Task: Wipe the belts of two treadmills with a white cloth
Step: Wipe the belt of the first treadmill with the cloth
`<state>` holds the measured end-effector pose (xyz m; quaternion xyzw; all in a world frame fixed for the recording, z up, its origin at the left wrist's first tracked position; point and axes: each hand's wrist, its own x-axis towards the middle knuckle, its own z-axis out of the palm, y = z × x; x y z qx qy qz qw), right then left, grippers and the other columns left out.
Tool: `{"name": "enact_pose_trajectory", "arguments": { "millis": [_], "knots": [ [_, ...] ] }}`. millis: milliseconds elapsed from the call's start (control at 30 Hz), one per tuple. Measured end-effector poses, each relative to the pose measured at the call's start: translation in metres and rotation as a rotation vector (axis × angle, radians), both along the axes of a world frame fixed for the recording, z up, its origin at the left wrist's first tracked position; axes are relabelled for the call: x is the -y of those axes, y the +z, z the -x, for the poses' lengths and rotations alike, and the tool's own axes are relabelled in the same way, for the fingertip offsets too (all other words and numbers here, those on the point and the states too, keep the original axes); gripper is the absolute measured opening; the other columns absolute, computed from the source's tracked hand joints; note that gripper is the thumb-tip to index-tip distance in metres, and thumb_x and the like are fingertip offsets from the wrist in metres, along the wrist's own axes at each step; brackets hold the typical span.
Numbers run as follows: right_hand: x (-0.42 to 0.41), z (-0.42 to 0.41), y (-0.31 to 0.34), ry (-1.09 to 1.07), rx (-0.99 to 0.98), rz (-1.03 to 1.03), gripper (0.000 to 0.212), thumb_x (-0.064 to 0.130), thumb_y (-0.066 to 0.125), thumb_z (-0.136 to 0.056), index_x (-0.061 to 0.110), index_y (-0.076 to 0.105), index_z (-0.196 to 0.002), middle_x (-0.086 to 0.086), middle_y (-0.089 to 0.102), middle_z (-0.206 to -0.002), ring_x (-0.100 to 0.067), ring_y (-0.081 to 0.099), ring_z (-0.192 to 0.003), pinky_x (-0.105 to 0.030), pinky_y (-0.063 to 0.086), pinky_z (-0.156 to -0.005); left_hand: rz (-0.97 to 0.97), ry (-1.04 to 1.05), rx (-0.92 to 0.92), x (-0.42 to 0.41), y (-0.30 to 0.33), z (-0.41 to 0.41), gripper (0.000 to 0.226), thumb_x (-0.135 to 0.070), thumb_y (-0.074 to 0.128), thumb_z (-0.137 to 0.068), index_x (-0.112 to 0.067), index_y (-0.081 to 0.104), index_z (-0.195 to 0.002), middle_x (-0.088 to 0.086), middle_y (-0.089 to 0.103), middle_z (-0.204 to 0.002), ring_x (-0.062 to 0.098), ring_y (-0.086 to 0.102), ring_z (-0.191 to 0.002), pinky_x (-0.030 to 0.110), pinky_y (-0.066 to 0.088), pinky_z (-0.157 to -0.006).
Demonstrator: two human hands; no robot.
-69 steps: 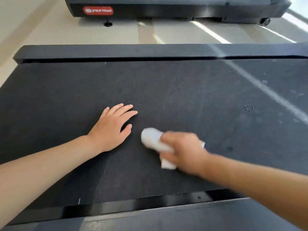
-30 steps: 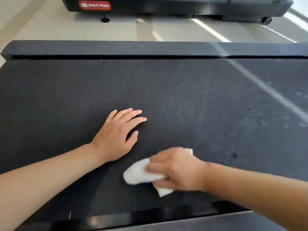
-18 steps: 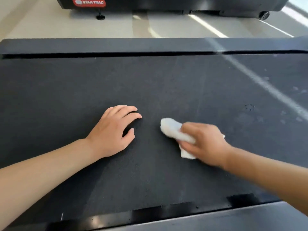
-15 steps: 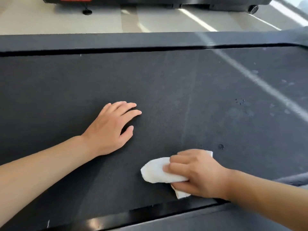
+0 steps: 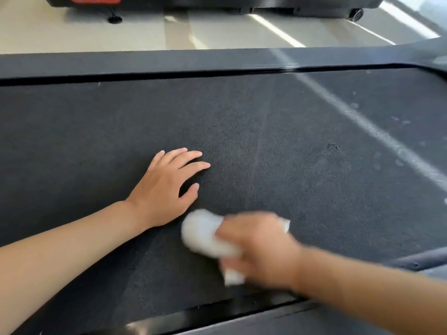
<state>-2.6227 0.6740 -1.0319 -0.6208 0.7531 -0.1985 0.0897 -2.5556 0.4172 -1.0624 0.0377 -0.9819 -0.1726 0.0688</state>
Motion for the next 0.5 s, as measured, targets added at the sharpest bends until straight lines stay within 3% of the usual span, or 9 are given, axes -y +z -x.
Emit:
{"name": "enact_pose_trajectory", "arguments": {
  "millis": [67, 133, 167, 233, 333, 400, 500],
  "knots": [
    [-0.006, -0.033, -0.002, 0.391, 0.013, -0.079, 0.019, 0.036, 0.065, -0.091, 0.021, 0.056, -0.095, 0.000, 0.053, -0.089, -0.025, 0.051, -0.076, -0.037, 0.038, -0.065, 0.003, -0.002, 0.005, 0.000, 0.000, 0.000, 0.053, -0.045, 0.044, -0.095, -0.034, 0.058, -0.144, -0.010, 0.048, -0.157, 0.023, 0.038, -0.149, 0.059, 0.025, -0.123],
    [-0.001, -0.009, -0.003, 0.417, 0.015, -0.052, 0.018, 0.033, 0.068, -0.092, 0.020, 0.058, -0.098, 0.000, 0.055, -0.090, -0.023, 0.051, -0.079, -0.035, 0.035, -0.067, 0.005, -0.016, 0.022, 0.000, 0.003, 0.001, 0.054, -0.046, 0.043, -0.095, -0.034, 0.058, -0.145, -0.010, 0.048, -0.157, 0.024, 0.039, -0.149, 0.060, 0.026, -0.123],
    [0.006, 0.016, -0.002, 0.283, 0.003, 0.010, 0.017, 0.031, 0.072, -0.089, 0.025, 0.057, -0.096, 0.003, 0.057, -0.088, -0.020, 0.054, -0.080, -0.032, 0.036, -0.067, 0.017, -0.032, 0.039, 0.003, 0.004, 0.001, 0.054, -0.047, 0.042, -0.096, -0.033, 0.057, -0.147, -0.009, 0.047, -0.158, 0.024, 0.038, -0.150, 0.059, 0.026, -0.123],
    [0.025, 0.097, -0.004, -0.207, -0.042, 0.100, 0.015, 0.031, 0.071, -0.090, 0.030, 0.056, -0.093, 0.008, 0.061, -0.083, -0.018, 0.061, -0.082, -0.028, 0.041, -0.070, 0.060, -0.074, 0.076, 0.014, 0.006, -0.001, 0.056, -0.049, 0.039, -0.099, -0.032, 0.053, -0.150, -0.009, 0.043, -0.161, 0.023, 0.036, -0.151, 0.055, 0.028, -0.124],
    [0.037, 0.212, 0.005, -0.910, -0.157, -0.034, 0.021, 0.039, 0.052, -0.095, 0.020, 0.055, -0.105, -0.007, 0.064, -0.090, -0.038, 0.063, -0.091, -0.037, 0.040, -0.070, 0.065, 0.001, 0.086, 0.040, 0.014, -0.009, 0.058, -0.049, 0.037, -0.100, -0.030, 0.049, -0.153, -0.007, 0.041, -0.163, 0.021, 0.035, -0.152, 0.047, 0.028, -0.125],
    [0.052, 0.216, 0.005, -1.015, -0.217, -0.065, 0.025, 0.035, 0.045, -0.096, 0.016, 0.053, -0.111, -0.013, 0.066, -0.097, -0.040, 0.061, -0.090, -0.037, 0.040, -0.070, 0.042, 0.133, 0.077, 0.069, 0.017, -0.017, 0.061, -0.049, 0.035, -0.098, -0.026, 0.050, -0.153, -0.003, 0.044, -0.162, 0.023, 0.037, -0.150, 0.045, 0.028, -0.124],
    [0.088, 0.131, 0.000, -0.729, -0.191, -0.011, 0.018, 0.038, 0.051, -0.096, 0.020, 0.050, -0.097, 0.003, 0.060, -0.085, -0.032, 0.059, -0.081, -0.037, 0.043, -0.067, 0.065, 0.261, 0.080, 0.113, 0.015, -0.035, 0.063, -0.051, 0.033, -0.097, -0.024, 0.051, -0.151, 0.003, 0.047, -0.160, 0.028, 0.040, -0.148, 0.049, 0.030, -0.122]
  ]
}}
